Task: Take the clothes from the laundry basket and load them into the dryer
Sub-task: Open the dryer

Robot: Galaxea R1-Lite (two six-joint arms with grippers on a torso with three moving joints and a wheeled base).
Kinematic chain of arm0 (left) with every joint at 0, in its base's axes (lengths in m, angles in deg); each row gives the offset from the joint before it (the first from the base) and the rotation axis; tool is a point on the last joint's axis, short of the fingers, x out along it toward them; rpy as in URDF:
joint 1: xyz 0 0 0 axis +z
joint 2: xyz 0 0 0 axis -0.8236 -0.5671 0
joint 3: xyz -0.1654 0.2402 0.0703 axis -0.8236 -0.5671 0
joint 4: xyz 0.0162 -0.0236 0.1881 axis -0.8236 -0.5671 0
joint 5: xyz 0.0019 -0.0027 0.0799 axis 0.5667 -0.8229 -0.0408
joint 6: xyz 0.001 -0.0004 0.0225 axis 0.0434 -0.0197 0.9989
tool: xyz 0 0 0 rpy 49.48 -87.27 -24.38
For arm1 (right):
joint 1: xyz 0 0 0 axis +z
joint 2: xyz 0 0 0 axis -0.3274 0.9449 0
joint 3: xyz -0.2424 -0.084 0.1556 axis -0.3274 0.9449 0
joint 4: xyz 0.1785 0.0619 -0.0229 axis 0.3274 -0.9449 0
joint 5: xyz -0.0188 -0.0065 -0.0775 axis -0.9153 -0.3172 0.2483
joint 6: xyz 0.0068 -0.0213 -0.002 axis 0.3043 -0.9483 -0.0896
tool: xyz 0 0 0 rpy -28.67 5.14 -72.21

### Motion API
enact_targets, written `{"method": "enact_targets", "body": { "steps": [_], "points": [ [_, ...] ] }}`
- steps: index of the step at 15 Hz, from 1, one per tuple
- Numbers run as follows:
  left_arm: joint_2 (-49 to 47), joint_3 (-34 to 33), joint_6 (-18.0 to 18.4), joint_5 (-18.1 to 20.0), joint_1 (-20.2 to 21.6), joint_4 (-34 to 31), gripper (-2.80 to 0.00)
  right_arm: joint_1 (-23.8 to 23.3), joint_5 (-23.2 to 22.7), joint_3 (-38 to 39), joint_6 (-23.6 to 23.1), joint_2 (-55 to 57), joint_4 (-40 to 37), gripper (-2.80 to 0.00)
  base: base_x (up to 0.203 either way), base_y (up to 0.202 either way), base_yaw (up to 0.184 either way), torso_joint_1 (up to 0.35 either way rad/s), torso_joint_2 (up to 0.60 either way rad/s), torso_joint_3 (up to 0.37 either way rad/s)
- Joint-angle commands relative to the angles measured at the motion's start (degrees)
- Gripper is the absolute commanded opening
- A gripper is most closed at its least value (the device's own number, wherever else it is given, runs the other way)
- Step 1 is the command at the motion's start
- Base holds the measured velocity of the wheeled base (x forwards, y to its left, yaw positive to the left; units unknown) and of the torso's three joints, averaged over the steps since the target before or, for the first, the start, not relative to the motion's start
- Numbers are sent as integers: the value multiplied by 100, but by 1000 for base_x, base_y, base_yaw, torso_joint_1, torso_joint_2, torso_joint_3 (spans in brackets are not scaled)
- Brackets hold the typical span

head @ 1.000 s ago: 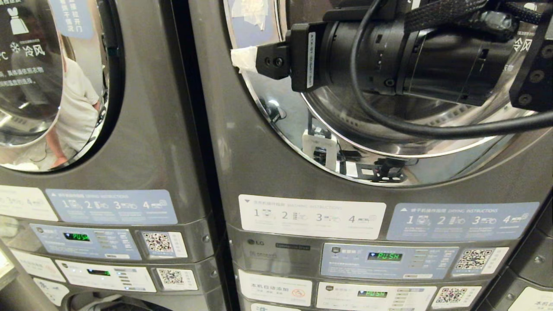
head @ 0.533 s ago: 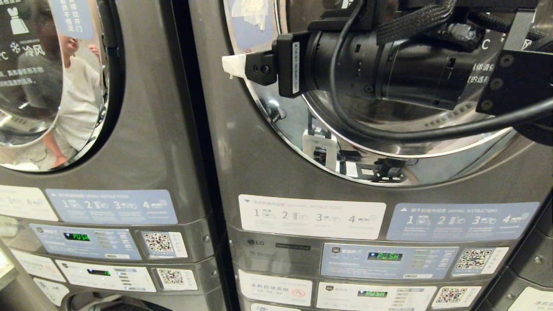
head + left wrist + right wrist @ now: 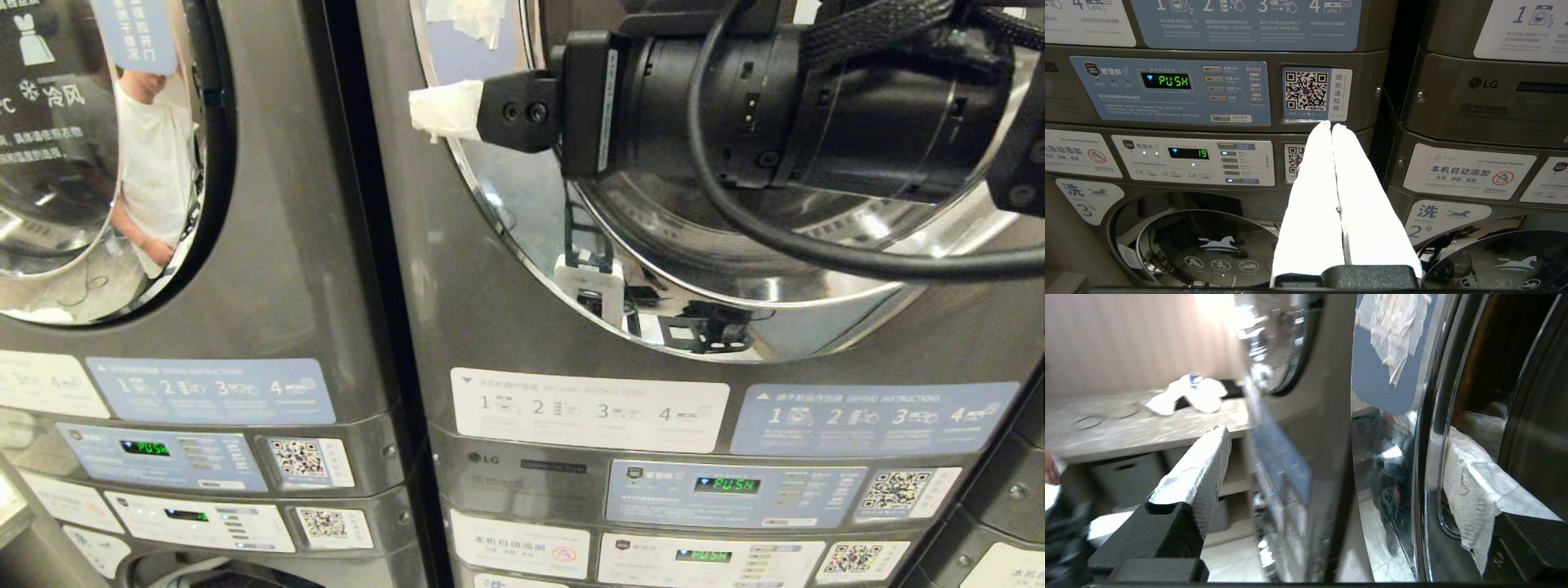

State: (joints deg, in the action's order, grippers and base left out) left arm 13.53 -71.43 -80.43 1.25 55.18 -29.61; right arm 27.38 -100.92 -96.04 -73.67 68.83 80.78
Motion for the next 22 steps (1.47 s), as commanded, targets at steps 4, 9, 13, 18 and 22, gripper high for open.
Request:
{"method": "enact_targets", "body": {
  "steps": [4, 9, 13, 18, 22],
  "points": [
    [11, -1, -1, -2, 0, 1, -280, 230, -289, 998, 19, -1008, -69, 0, 0, 0, 0, 0, 0, 0],
    [11, -1, -1, -2, 0, 1, -280, 579, -443, 1869, 316, -1951, -130, 0, 0, 0, 0, 0, 0, 0],
    [11, -1, -1, -2, 0, 1, -280, 1139, -471, 2225, 515, -2805, -737, 0, 0, 0, 0, 0, 0, 0],
    [11, -1, -1, -2, 0, 1, -280, 1217, 332, 2410, 692, -3708, -1156, 0, 0, 0, 0, 0, 0, 0],
    [11, -1, -1, -2, 0, 1, -280, 640, 613, 2659, 782, -4645, -1784, 0, 0, 0, 0, 0, 0, 0]
  ]
}}
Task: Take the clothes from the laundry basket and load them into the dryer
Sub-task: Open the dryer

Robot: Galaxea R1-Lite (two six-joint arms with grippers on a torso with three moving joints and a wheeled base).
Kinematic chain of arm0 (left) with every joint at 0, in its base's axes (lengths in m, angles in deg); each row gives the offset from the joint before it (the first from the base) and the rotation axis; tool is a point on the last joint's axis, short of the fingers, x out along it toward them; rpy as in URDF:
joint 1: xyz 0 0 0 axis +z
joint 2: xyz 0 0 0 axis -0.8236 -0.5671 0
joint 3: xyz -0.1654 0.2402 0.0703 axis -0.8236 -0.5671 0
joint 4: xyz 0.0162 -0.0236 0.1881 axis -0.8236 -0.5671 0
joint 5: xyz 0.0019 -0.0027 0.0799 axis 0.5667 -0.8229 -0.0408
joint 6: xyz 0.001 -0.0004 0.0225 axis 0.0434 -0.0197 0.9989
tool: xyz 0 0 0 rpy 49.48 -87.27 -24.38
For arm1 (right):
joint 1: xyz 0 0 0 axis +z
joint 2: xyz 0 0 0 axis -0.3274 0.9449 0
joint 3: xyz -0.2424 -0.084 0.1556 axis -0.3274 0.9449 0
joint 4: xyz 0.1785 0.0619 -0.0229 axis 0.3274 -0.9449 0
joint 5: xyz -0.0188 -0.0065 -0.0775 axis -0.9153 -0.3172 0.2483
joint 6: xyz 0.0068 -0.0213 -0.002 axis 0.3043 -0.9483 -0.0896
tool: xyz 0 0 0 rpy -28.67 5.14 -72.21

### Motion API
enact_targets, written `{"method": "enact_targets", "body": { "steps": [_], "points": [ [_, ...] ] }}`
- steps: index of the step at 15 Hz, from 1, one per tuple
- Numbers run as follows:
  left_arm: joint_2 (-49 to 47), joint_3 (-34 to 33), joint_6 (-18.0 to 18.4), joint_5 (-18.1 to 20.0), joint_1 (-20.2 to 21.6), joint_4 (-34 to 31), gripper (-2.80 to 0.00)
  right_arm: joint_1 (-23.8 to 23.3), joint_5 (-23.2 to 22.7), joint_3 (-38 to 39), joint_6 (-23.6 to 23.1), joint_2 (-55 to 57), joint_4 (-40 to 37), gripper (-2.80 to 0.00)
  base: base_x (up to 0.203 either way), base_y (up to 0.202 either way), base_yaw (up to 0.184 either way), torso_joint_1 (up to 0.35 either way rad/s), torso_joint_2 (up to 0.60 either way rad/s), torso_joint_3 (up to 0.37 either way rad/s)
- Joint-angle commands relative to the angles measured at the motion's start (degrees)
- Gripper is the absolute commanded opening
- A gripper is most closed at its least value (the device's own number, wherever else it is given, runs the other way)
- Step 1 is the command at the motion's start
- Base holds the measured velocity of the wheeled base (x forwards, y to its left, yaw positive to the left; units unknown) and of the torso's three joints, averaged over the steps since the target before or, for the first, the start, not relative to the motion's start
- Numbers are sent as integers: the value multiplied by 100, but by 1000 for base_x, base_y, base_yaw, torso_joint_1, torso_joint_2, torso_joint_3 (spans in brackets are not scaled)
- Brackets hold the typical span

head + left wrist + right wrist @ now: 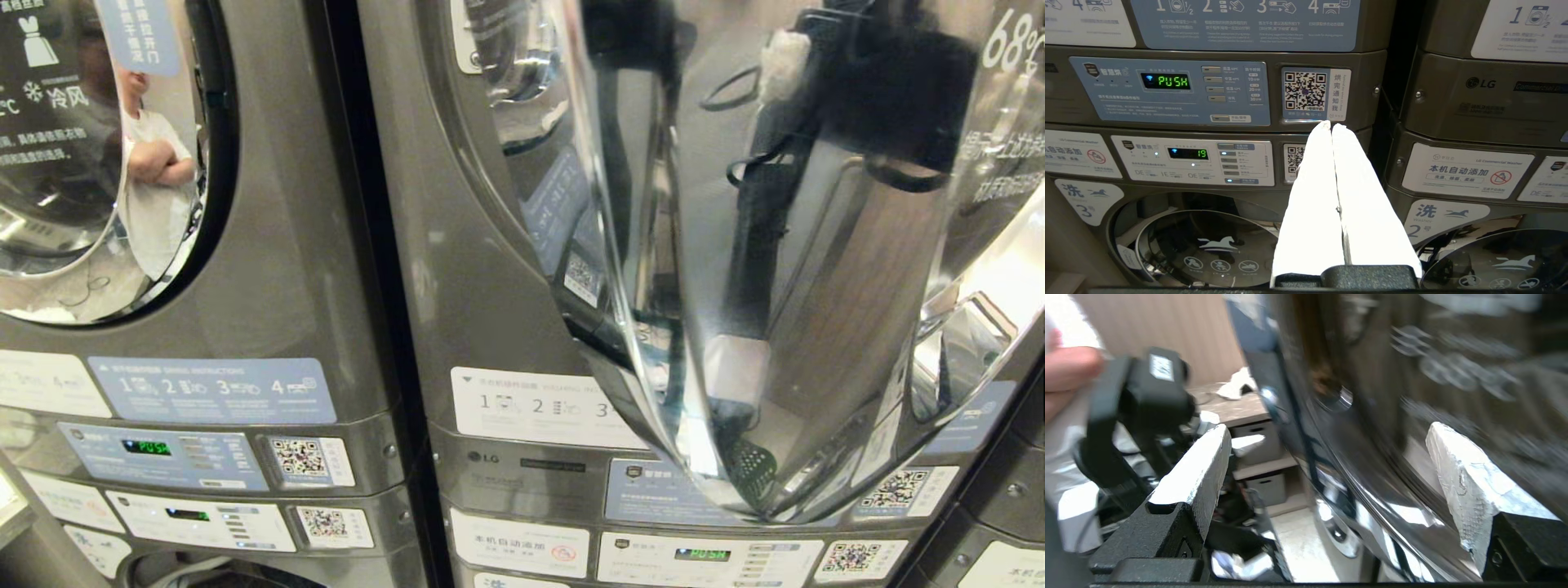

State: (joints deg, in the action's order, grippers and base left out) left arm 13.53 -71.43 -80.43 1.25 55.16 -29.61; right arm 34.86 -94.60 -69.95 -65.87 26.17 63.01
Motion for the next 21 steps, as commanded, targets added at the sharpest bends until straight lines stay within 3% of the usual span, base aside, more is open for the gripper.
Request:
{"method": "enact_targets", "body": {
  "steps": [1, 3, 6, 8, 10, 13, 16, 19, 21],
  "points": [
    [11, -1, -1, -2, 3, 1, -280, -398, 52, 161, 12, -516, -72, 0, 0, 0, 0, 0, 0, 0],
    [11, -1, -1, -2, 3, 1, -280, -1118, 242, 365, 54, -706, -113, 0, 0, 0, 0, 0, 0, 0],
    [11, -1, -1, -2, 3, 1, -280, -3295, 309, 827, 64, -955, -145, 0, 0, 0, 0, 0, 0, 0],
    [11, -1, -1, -2, 3, 1, -280, -4757, 332, 1814, -40, -1334, -147, 0, 0, 0, 0, 0, 0, 0],
    [11, -1, -1, -2, 3, 1, -280, -5489, 522, 3284, -439, -2108, -124, 0, 0, 0, 0, 0, 0, 0],
    [11, -1, -1, -2, 3, 1, -280, -5898, 831, 5225, -1167, -3788, -38, 0, 0, 0, 0, 0, 0, 0],
    [5, -1, -1, -2, 3, 1, -280, -6042, 809, 6900, -1691, -4107, 873, 0, 0, 0, 0, 0, 0, 0],
    [9, -1, -1, -2, 3, 1, -280, -5434, 664, 7104, -1998, -4142, 1088, 0, 0, 0, 0, 0, 0, 0],
    [5, -1, -1, -2, 3, 1, -280, -5367, 656, 7095, -2017, -4773, 1094, 0, 0, 0, 0, 0, 0, 0]
  ]
}}
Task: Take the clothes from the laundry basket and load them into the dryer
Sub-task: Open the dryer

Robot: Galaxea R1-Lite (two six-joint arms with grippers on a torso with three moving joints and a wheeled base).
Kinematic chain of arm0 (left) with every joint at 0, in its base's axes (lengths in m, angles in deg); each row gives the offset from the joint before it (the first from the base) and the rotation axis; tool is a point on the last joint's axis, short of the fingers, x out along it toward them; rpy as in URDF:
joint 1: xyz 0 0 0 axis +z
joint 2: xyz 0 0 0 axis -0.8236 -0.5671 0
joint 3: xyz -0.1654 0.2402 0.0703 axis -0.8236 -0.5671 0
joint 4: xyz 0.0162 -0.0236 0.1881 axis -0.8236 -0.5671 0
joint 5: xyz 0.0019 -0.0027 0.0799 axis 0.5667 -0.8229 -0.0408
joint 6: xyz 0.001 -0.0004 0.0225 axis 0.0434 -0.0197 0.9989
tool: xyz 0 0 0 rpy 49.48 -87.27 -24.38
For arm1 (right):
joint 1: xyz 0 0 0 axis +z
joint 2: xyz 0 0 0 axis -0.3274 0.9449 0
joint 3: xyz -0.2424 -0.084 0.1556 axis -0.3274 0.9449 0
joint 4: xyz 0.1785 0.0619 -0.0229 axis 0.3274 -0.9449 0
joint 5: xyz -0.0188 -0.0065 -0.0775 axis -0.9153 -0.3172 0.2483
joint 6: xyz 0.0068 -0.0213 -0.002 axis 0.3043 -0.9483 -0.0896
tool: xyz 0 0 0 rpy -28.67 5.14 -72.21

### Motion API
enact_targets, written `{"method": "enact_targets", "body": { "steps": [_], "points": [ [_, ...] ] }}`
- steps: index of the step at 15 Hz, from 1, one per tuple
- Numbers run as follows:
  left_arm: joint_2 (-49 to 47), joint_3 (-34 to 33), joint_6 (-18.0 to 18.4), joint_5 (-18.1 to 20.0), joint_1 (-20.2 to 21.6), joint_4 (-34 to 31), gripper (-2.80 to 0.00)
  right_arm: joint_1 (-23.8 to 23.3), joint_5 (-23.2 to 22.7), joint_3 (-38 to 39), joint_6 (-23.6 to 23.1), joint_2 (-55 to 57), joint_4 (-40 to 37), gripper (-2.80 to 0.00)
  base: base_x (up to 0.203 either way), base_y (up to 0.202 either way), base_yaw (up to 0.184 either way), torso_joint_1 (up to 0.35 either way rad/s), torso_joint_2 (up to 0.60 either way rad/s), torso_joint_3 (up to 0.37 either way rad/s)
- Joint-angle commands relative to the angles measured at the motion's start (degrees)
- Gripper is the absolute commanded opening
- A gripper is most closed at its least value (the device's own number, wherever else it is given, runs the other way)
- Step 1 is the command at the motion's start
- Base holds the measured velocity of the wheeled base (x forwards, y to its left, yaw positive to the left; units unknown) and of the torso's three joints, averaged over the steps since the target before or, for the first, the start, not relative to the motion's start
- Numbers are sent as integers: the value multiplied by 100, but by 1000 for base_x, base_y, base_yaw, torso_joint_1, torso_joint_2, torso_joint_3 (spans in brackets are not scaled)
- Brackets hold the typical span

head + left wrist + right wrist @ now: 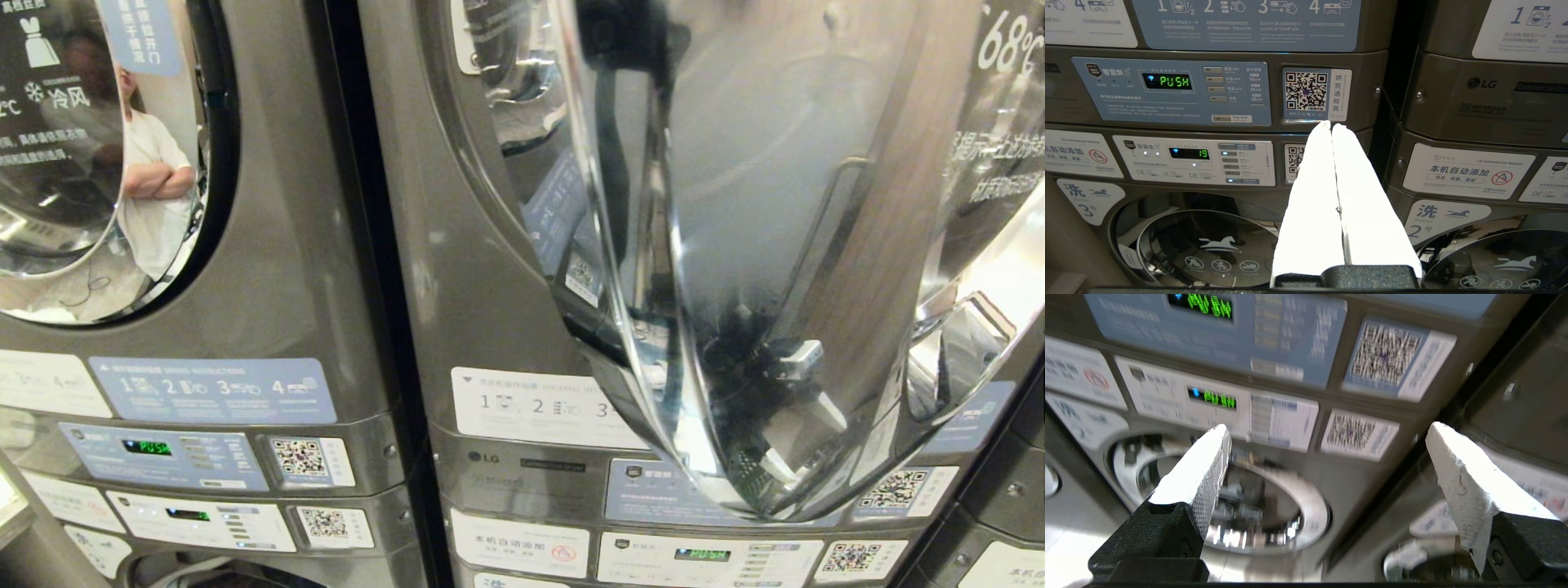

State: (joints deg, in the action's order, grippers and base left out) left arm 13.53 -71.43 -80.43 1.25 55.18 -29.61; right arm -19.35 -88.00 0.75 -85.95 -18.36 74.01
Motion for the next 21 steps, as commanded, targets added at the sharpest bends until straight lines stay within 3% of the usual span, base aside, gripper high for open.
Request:
{"method": "enact_targets", "body": {
  "steps": [1, 3, 21],
  "points": [
    [11, -1, -1, -2, 0, 1, -280, 35, -9, 23, -13, -768, -3, 0, 0, 0, 0, 0, 0, 0],
    [11, -1, -1, -2, 0, 1, -280, 12, 6, 21, 16, -1289, 6, 0, 0, 0, 0, 0, 0, 0],
    [11, -1, -1, -2, 0, 1, -280, -3, 116, 20, 184, -1287, -18, 0, 0, 0, 0, 0, 0, 0]
  ]
}}
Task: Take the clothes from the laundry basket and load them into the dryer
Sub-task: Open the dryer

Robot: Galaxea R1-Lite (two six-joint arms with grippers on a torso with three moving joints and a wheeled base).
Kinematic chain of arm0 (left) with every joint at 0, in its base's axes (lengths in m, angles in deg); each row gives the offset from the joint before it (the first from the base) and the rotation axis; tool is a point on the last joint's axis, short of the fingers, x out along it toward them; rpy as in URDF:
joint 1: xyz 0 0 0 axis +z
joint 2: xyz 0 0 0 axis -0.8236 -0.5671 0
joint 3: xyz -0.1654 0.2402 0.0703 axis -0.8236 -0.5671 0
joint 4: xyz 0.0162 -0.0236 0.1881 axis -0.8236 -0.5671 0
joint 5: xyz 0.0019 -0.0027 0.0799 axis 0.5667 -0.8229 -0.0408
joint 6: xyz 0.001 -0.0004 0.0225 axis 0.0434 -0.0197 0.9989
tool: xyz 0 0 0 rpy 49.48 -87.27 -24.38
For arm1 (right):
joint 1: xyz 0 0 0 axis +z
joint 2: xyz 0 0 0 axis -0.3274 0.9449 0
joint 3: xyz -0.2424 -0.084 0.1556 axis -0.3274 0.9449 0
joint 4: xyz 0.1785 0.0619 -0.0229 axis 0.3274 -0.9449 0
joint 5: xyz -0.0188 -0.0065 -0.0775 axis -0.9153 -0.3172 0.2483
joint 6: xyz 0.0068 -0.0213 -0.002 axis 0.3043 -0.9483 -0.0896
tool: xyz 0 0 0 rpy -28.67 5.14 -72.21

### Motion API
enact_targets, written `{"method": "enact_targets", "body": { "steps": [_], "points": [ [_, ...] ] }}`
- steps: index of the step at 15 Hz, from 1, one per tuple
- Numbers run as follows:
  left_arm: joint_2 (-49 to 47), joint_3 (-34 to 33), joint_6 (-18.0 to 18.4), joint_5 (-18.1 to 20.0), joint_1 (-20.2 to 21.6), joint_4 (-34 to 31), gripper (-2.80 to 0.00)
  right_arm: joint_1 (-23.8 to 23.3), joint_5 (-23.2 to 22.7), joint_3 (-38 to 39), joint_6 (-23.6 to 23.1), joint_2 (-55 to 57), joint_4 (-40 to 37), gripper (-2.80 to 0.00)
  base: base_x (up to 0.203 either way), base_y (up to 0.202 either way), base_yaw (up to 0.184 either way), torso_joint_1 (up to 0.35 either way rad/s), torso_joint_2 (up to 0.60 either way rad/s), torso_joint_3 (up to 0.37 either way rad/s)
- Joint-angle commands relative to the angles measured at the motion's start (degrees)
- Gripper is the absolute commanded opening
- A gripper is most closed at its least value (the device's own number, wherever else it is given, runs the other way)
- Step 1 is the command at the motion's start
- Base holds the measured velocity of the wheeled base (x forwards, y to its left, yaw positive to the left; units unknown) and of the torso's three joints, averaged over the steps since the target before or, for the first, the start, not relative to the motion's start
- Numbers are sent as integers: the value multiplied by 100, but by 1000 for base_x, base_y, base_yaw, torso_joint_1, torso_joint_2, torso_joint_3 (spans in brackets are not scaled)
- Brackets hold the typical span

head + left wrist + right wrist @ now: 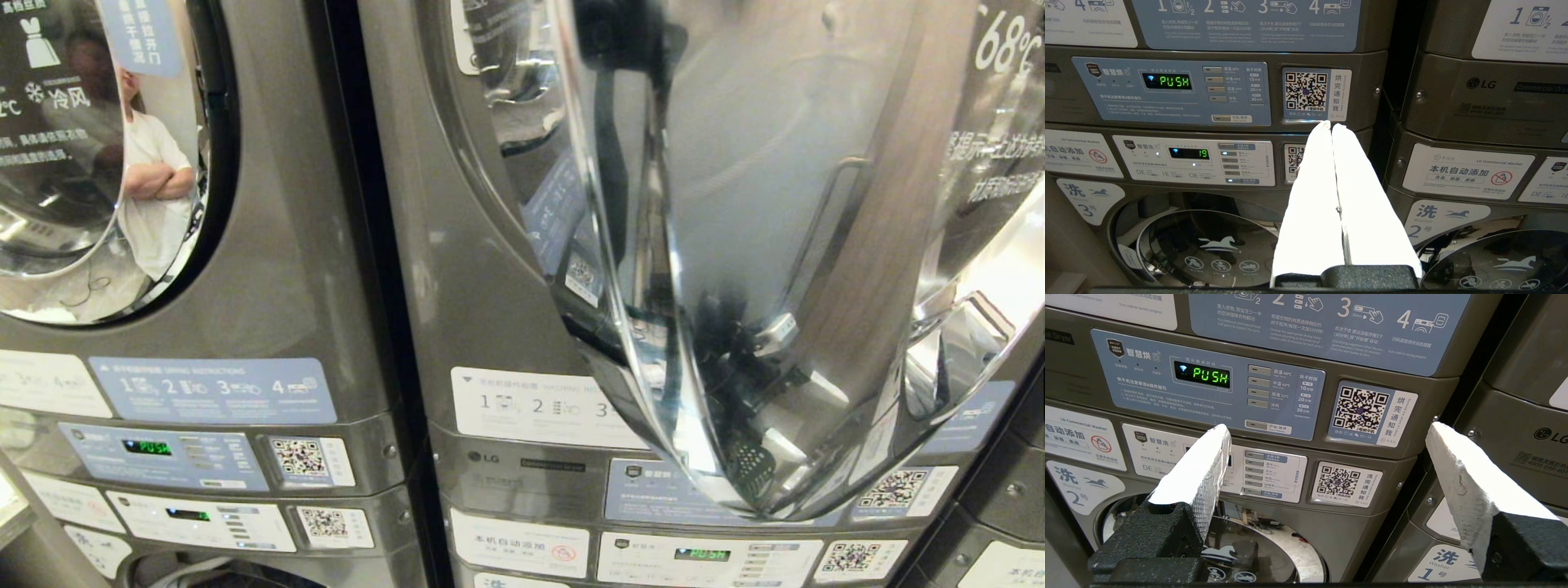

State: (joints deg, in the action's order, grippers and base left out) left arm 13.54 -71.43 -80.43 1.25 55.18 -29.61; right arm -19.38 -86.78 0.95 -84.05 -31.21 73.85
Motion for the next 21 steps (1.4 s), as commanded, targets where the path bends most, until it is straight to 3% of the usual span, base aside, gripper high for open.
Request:
{"method": "enact_targets", "body": {
  "steps": [1, 7, 11, 21],
  "points": [
    [10, -1, -1, -2, 0, 1, -280, 0, -2, 0, -6, -2, -2, 0, 0, 0, 0, 0, 0, 0],
    [1, -1, 17, 4, 0, 10, -280, 0, -2, 0, 3, -2, -8, 0, 0, 0, 0, 1, 0, 23],
    [1, -1, 17, 7, 0, 10, -280, 0, 53, 2, 208, -2, -8, 0, 0, 0, 0, 3, 2, 178],
    [1, -1, 17, 7, 0, 10, -280, 8, 59, 0, 205, -2, -6, 0, 0, 0, 0, 2, 1, 201]
  ]
}}
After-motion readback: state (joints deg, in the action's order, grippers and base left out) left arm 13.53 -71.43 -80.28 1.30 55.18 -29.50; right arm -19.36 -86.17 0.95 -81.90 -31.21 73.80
